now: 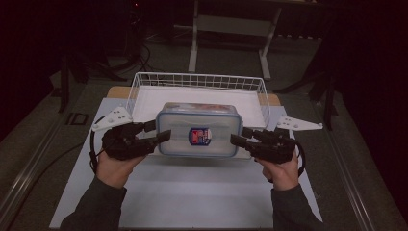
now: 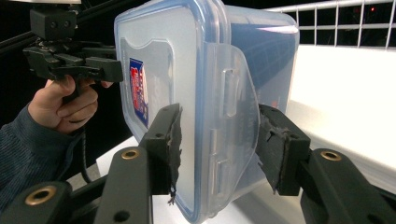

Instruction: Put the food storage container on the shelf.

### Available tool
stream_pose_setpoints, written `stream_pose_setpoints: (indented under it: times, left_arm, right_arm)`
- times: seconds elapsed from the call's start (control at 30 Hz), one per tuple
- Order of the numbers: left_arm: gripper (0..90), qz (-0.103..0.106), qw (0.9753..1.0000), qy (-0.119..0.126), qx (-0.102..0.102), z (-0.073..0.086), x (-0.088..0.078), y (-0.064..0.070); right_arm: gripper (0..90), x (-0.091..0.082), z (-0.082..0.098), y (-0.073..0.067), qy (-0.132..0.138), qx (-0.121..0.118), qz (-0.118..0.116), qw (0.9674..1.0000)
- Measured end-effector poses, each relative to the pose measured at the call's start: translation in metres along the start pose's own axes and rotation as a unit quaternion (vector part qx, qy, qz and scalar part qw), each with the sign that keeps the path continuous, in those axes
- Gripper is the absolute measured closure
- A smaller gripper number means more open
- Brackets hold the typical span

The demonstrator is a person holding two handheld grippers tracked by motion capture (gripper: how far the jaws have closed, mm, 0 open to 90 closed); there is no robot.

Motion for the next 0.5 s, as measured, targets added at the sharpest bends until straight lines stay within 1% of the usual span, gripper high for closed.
stream_pose_setpoints:
  times: [0.17,0.27,0.5]
  left_arm:
    - [47.6,-0.01,0.9999,0.007,0.008,-0.012,0.003,-0.006]
    - [47.4,-0.012,0.9999,0.011,0.007,-0.017,0.006,-0.012]
    - [47.1,-0.014,0.9998,0.011,0.007,-0.024,0.017,-0.024]
  right_arm:
    - [50.9,0.006,-0.013,0.007,0.008,0.0,0.004,1.0]
    - [50.8,0.01,-0.019,0.011,0.011,0.0,0.007,0.9999]
    - [50.0,0.019,-0.029,0.022,0.012,-0.003,0.018,0.9998]
Point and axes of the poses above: each handheld gripper's, and its own axes: x roughly forward along the jaws, z roughly out of its underside, y roughly to its right, the point moved 8 cm from there along x, roughly forward along the jaws, and after that the axes turned 2 degrees about y, right-handed, at the moved point
